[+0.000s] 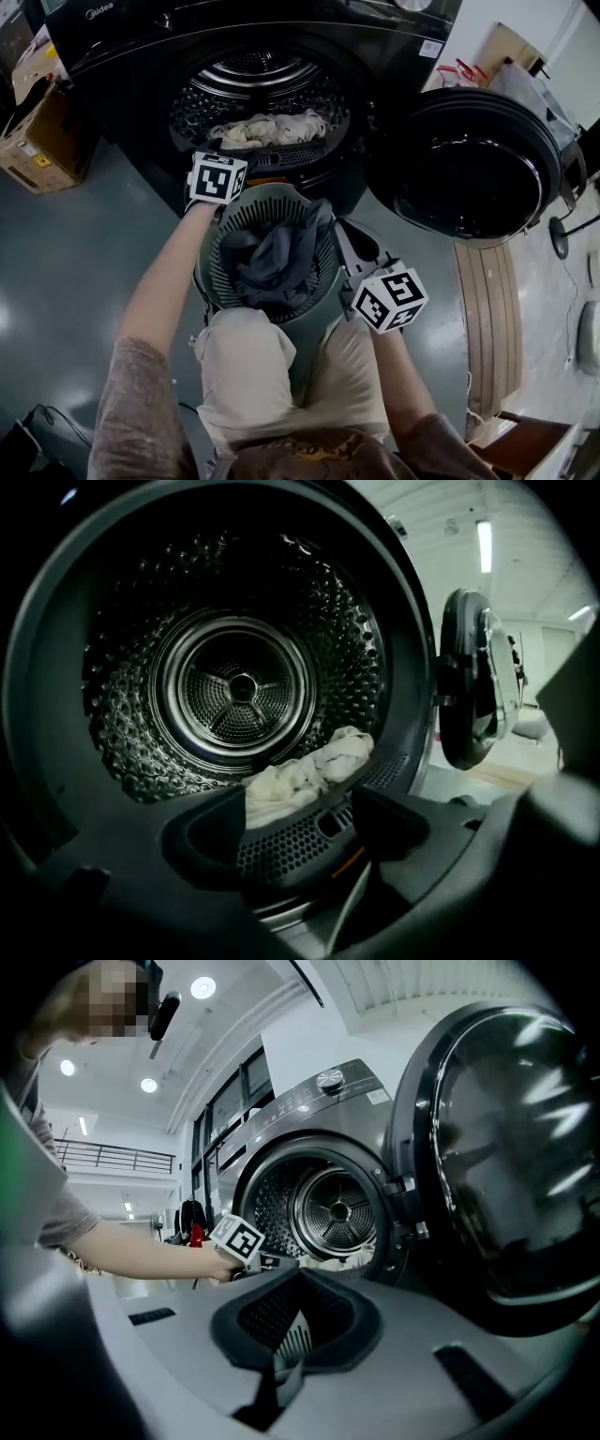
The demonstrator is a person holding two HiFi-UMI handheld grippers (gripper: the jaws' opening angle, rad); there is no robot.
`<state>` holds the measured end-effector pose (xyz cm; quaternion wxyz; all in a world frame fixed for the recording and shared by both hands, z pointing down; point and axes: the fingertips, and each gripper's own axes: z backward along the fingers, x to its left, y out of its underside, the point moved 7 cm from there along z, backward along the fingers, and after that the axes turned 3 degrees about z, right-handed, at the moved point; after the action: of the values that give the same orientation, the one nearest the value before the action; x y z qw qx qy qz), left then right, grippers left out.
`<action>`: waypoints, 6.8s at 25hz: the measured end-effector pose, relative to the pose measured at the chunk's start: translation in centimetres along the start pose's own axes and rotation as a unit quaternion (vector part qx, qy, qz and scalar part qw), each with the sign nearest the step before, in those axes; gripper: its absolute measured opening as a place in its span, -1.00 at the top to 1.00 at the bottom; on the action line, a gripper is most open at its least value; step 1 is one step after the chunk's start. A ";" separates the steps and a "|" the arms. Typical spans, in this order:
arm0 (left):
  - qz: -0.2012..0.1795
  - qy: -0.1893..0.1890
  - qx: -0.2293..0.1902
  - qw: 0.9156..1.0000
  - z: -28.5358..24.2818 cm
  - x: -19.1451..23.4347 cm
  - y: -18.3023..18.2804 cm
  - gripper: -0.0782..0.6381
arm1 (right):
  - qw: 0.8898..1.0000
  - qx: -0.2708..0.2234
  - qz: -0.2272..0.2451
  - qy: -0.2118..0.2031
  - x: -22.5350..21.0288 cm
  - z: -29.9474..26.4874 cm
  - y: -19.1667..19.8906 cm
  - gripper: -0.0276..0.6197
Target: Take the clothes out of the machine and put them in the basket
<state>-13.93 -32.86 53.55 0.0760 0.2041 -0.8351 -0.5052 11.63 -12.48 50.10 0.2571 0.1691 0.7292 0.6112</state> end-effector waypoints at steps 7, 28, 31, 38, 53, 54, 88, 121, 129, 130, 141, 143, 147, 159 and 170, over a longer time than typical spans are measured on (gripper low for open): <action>-0.046 -0.044 0.056 0.996 -4.8 1.2 -0.9 -0.22 | 1.000 0.004 0.002 0.010 0.1 0.0 0.2 0.92; -0.020 0.065 0.033 0.997 2.7 -2.6 -0.2 0.67 | 1.000 0.009 -0.005 0.019 -1.5 0.4 0.8 0.92; -0.029 0.119 0.038 0.992 6.2 -5.5 0.7 0.68 | 1.000 0.003 0.000 0.010 -1.3 -0.1 0.3 0.92; -0.043 0.220 0.056 0.973 13.7 -11.5 2.5 0.68 | 1.000 -0.006 0.003 -0.014 -0.8 -1.4 -0.6 0.92; -0.041 0.170 0.003 0.985 12.7 -10.0 1.0 -0.12 | 1.000 -0.008 -0.005 -0.020 -0.5 -1.5 -0.6 0.92; -0.035 0.156 -0.002 0.987 11.4 -9.0 0.5 -0.16 | 1.000 -0.007 -0.004 -0.019 -0.6 -1.5 -0.5 0.92; 0.045 0.142 0.042 0.988 -0.7 -3.7 -1.0 0.48 | 1.000 0.018 0.017 0.002 -1.0 -1.2 0.2 0.92; 0.049 0.180 0.038 0.982 14.8 -8.2 6.9 -0.20 | 1.000 0.006 0.000 -0.003 -1.3 -1.5 1.0 0.92; 0.067 0.201 0.018 0.977 13.1 -8.2 6.0 -0.20 | 1.000 0.022 -0.012 -0.001 -1.6 -2.5 1.0 0.92; 0.066 0.205 0.014 0.976 13.0 -8.1 5.4 -0.20 | 1.000 0.027 -0.015 -0.001 -1.6 -2.7 0.5 0.92; 0.097 0.187 0.014 0.977 21.4 -4.5 -8.7 -0.17 | 0.992 0.113 -0.042 -0.033 4.7 -2.7 -16.6 0.92; 0.101 0.187 0.014 0.977 24.1 -4.5 -11.8 -0.16 | 0.990 0.128 -0.047 -0.034 5.8 -1.9 -20.5 0.92; 0.131 0.199 0.020 0.971 29.8 -4.1 -18.2 -0.16 | 0.987 0.149 -0.043 -0.039 8.1 -0.4 -28.9 0.92; 0.155 0.224 -0.019 0.962 42.1 -1.1 -37.3 -0.16 | 0.991 0.120 -0.031 -0.057 12.8 0.6 -50.1 0.92; 0.109 0.243 -0.091 0.960 43.9 2.3 -44.1 -0.06 | 0.991 0.116 0.024 -0.064 15.6 -1.5 -55.9 0.92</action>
<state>-19.01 -16.03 -6.20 0.3496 0.2206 -0.7591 -0.5028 1.90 -15.90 -7.02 0.2672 0.2540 0.7732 0.5161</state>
